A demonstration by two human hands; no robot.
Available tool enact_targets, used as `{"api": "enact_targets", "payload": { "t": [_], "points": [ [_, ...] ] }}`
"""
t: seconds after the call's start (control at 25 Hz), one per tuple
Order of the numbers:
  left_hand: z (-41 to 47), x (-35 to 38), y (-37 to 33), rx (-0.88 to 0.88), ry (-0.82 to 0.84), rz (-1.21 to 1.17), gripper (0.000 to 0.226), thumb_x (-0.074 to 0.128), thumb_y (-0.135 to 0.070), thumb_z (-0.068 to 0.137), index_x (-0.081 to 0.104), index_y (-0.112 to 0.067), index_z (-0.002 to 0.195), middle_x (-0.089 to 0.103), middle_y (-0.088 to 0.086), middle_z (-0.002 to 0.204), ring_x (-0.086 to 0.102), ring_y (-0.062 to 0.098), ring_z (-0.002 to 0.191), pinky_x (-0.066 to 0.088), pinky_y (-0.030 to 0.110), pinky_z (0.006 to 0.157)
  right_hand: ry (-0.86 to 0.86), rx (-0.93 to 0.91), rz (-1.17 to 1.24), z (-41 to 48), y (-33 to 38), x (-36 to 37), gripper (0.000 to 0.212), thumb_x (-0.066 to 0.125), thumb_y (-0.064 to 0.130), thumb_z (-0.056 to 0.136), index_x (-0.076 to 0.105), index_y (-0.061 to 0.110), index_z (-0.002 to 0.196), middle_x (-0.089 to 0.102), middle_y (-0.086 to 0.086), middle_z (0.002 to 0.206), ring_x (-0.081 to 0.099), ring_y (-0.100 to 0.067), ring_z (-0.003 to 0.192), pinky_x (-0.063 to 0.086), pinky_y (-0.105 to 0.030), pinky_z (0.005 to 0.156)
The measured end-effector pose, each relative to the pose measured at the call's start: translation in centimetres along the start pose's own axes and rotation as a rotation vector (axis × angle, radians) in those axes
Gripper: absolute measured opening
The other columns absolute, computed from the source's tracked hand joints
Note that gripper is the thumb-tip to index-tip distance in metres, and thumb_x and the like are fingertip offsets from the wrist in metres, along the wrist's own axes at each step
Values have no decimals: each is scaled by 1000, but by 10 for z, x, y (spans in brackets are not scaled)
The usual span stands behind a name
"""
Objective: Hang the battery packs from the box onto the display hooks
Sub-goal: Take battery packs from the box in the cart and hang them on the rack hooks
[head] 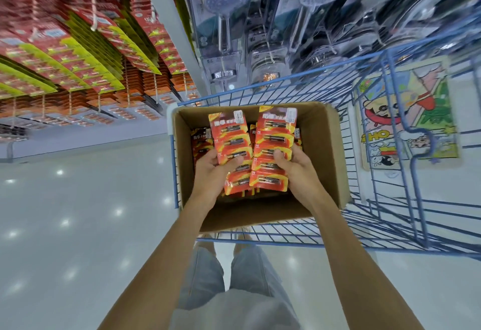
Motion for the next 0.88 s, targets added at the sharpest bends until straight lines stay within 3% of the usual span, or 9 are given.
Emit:
{"api": "enact_targets", "payload": {
  "t": [0.2,0.48,0.68,0.88],
  "points": [
    [-59,-21,-78,89,133,-133,38,75,-21,91,65,-23,128,79,-2,112,77,21,102,63,42,85,53,-124,136,-52,70,15,40,57,23,104,53,22,144,70,-3,132,69,-24,120,55,-51,99],
    [-123,-74,-161,297,78,-247,31,68,-9,95,66,-18,124,80,3,107,78,25,97,65,36,74,142,-220,210,-108,144,62,36,56,22,101,60,15,136,76,-7,120,74,-30,110,63,-38,77],
    [-156,-125,-197,455,30,-285,30,68,-7,93,68,-19,121,79,5,109,77,27,99,65,41,80,262,-313,131,-140,193,112,40,59,30,94,62,19,132,77,-4,118,75,-24,107,62,-40,82],
    [-176,-183,-231,548,23,-345,31,72,-9,84,71,-14,115,79,9,108,78,30,96,65,42,76,303,-412,65,-156,231,173,32,55,25,101,64,18,131,76,-5,119,74,-26,108,63,-40,84]
  ]
}}
Point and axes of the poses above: each hand's wrist, its own z-axis towards the middle knuckle, its own x-axis out of the palm, y = z × x, the point moved 6 cm from there along z, towards the middle knuckle
